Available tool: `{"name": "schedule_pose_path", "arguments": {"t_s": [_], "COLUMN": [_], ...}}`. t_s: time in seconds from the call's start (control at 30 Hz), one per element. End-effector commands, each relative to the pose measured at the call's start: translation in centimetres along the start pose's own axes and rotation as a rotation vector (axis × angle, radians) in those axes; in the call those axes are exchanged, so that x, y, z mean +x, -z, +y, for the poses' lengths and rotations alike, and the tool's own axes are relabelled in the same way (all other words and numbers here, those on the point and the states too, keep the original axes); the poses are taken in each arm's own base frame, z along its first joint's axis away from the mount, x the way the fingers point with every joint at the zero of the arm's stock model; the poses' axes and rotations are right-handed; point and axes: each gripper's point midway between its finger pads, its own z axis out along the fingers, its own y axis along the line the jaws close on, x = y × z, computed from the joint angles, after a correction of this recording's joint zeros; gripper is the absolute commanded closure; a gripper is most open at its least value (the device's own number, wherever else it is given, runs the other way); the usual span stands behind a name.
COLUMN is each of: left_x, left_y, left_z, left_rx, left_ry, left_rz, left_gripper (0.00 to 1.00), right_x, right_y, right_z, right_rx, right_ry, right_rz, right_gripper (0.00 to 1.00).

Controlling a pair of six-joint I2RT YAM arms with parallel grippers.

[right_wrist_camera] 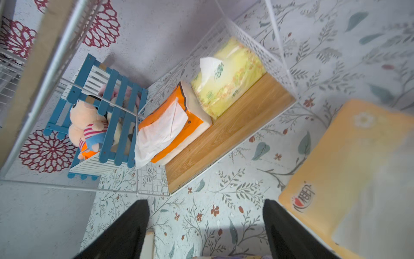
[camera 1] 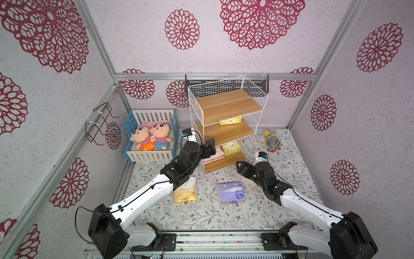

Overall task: Remove the tissue boxes from the shelf
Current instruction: Pick up a box of tissues from the shelf.

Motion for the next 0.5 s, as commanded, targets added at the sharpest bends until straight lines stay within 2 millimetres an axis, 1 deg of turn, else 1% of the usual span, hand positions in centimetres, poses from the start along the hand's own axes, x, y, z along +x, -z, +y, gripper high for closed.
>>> {"name": "schedule_pose_path", "arguments": {"t_s": [0.0, 0.1, 0.23, 0.37, 0.47], "left_x": [1.3, 2.0, 2.6, 2.4, 2.2], "left_y": [1.7, 3.2, 5.4, 7.5, 8.6], "left_z": [0.4, 1.7, 4.6, 7.9, 9.4], "left_rx": [0.019, 0.004, -0.08, -0.18, -0.217], "left_ry": [-0.055, -0.06, -0.055, -0.063, -0.058], "left_rz": [0.043, 0.054, 0.057, 0.012, -0.015], "left_gripper": [0.03, 0.03, 0.03, 0.03, 0.03], "right_x": [-1.3, -0.8, -0.8, -0.9, -1.1], "right_y": [-0.7, -2.4, -4.8, -7.0, -8.6], "right_z": [4.2, 4.7, 4.8, 4.5, 4.6], "right_rx": [-0.201, -0.222, -0.225, -0.192, -0.173], "right_ry": [-0.084, -0.104, -0.145, -0.173, -0.182], "right_rz": [-0.03, 0.002, 0.013, 0.012, 0.009], "right_gripper": [0.14, 0.13, 0.13, 0.14, 0.15]}}
